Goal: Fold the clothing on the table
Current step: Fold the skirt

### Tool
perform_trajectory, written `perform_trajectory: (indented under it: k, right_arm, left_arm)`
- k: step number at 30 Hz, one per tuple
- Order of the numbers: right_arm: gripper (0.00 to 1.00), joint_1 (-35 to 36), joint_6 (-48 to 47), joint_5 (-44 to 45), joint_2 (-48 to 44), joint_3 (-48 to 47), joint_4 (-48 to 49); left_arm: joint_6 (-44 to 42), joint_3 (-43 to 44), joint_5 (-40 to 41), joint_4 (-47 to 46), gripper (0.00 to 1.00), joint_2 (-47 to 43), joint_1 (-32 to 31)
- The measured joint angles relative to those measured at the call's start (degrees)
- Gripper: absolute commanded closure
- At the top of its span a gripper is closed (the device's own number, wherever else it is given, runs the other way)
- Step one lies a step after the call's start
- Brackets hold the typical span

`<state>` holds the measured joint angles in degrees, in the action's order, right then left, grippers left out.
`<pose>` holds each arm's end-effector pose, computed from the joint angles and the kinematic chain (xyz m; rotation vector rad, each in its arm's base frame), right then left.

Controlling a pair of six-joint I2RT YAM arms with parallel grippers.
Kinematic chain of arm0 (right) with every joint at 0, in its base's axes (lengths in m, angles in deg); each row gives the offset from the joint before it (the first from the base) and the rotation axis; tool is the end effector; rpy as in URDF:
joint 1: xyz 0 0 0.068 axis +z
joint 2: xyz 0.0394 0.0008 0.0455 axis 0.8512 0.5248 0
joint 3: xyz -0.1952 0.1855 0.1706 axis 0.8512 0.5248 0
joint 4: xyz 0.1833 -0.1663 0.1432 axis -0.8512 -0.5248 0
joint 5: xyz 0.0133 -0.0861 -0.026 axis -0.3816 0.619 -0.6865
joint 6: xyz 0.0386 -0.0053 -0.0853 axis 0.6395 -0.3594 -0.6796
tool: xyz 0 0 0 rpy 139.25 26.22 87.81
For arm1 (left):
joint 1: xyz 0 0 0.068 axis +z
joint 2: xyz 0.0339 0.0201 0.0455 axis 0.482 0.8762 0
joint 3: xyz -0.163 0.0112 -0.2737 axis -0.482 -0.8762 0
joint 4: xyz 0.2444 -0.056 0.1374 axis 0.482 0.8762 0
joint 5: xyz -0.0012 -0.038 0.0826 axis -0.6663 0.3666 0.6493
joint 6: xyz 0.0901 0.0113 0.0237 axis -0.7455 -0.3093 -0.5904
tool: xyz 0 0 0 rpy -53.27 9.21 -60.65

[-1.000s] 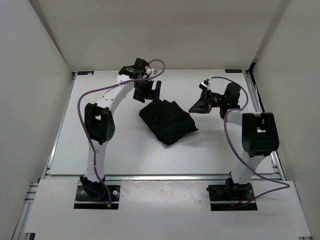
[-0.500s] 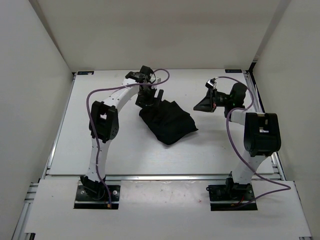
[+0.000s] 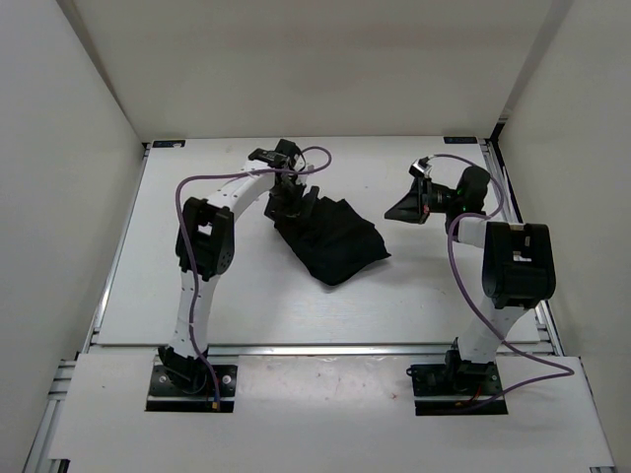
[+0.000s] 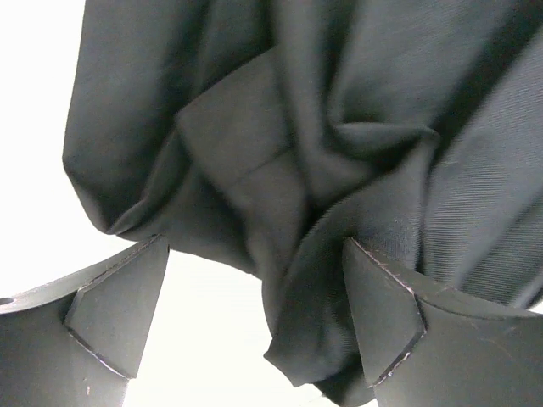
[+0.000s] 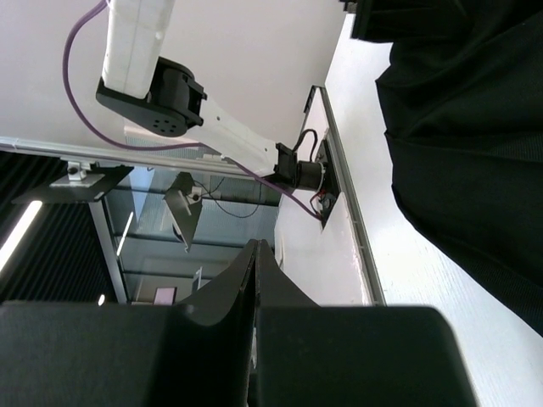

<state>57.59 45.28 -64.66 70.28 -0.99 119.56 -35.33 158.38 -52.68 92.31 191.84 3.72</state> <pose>0.3923 0.0792 0.2495 -0.1922 2.0395 2.0233 0.4763 -0.2450 0.1808 0.5102 2.9010 -0.4352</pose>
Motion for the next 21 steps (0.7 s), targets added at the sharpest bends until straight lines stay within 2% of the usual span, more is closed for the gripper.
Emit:
perform_trajectory:
  k: [5, 10, 11, 12, 14, 15, 16, 17, 18, 19, 21]
  right_arm:
    - [1.00, 0.3, 0.0, 0.0, 0.0, 0.1, 0.3]
    - [1.00, 0.4, 0.0, 0.0, 0.0, 0.1, 0.3]
    - [0.99, 0.4, 0.0, 0.0, 0.0, 0.1, 0.3]
    - [1.00, 0.4, 0.0, 0.0, 0.0, 0.1, 0.3]
    - [1.00, 0.4, 0.0, 0.0, 0.0, 0.1, 0.3]
    - [1.00, 0.4, 0.0, 0.0, 0.0, 0.2, 0.3]
    - [1.00, 0.4, 0.0, 0.0, 0.0, 0.2, 0.3]
    - [0.99, 0.4, 0.0, 0.0, 0.0, 0.2, 0.3]
    - [0.99, 0.4, 0.0, 0.0, 0.0, 0.2, 0.3]
    - [1.00, 0.4, 0.0, 0.0, 0.0, 0.2, 0.3]
    - [1.00, 0.4, 0.0, 0.0, 0.0, 0.3, 0.3]
  left_arm:
    - [1.2, -6.0, 2.9, -2.3, 1.00, -2.6, 1.4]
    - [3.0, -15.1, 5.3, -6.4, 1.00, -10.0, 3.1]
    - [3.4, -16.1, 5.4, -6.9, 0.94, -11.4, 3.5]
    - [3.8, -17.2, 4.9, -8.0, 0.66, -12.9, 3.9]
    - [5.2, -18.9, 2.9, -10.1, 0.53, -15.1, 4.9]
    - [6.0, -19.9, 1.3, -11.8, 0.44, -16.2, 5.6]
    - [6.8, -21.2, -0.3, -13.6, 0.30, -17.1, 6.3]
    - [7.8, -22.7, -2.2, -15.3, 0.23, -18.0, 7.1]
    - [8.6, -23.9, -3.7, -16.7, 0.07, -18.5, 7.6]
    - [9.4, -25.0, -5.0, -18.1, 0.02, -18.9, 8.3]
    - [11.1, -27.0, -7.2, -20.9, 0.01, -19.3, 9.1]
